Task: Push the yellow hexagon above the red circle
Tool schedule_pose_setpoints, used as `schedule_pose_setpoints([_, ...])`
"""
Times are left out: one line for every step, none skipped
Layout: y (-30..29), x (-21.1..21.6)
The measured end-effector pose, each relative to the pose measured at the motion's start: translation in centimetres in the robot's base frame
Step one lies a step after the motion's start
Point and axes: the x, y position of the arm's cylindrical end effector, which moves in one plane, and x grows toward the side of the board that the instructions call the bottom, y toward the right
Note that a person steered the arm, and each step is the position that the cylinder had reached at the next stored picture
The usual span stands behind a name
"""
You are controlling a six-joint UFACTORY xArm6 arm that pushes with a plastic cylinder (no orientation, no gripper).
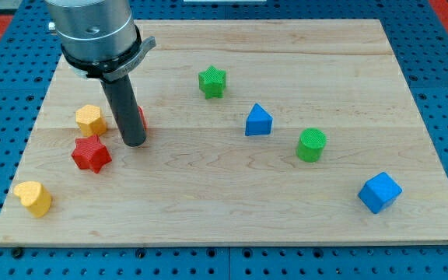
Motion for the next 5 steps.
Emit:
schedule_pose_setpoints([2.0,0.6])
schedule_pose_setpoints([1.4,0.9])
schedule_pose_setpoints([0.2,0.9])
schedule_pose_setpoints([-2.0,0.9])
schedule_pose_setpoints([-4.9,0.0])
